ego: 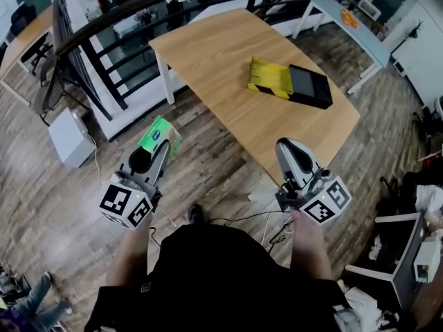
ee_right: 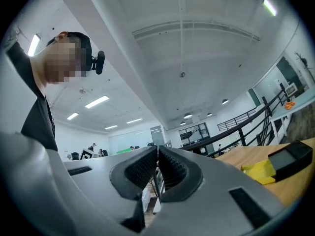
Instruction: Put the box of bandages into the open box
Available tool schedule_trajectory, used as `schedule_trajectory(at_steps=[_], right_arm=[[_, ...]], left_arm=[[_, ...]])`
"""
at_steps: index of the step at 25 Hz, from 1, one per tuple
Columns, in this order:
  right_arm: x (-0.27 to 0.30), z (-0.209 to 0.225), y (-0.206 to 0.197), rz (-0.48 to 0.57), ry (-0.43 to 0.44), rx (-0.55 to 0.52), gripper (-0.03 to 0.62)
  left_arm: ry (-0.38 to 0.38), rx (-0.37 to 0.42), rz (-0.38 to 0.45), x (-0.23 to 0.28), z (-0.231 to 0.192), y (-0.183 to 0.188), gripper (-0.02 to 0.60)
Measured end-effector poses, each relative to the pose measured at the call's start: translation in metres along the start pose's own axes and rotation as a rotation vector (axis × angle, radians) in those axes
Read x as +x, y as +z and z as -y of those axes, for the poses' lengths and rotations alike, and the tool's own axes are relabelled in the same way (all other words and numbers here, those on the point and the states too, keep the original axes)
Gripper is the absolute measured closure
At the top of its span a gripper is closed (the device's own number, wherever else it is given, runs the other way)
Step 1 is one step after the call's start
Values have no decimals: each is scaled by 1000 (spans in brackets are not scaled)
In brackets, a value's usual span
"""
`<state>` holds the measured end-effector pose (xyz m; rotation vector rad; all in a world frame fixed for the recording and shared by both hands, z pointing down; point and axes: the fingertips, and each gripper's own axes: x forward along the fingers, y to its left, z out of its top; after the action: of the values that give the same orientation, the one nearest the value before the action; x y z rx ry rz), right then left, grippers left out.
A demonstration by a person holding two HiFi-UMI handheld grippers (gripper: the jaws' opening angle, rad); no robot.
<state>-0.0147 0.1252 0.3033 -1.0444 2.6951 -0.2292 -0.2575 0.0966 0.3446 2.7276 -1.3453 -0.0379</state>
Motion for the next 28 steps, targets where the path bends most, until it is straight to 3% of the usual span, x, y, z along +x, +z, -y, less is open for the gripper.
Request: schedule_trajectory(at_steps=[14, 22, 28], right_arm=[[35, 13, 3, 16, -58, -6, 556], [41, 66, -5, 35, -72, 57, 554], [58, 117, -5, 23, -51, 82, 554]], left_arm=[[-32, -34, -4, 15, -53, 3, 485], [-17, -116, -33, 53, -68, -4, 485], [8, -117, -69, 99, -74, -10, 486]])
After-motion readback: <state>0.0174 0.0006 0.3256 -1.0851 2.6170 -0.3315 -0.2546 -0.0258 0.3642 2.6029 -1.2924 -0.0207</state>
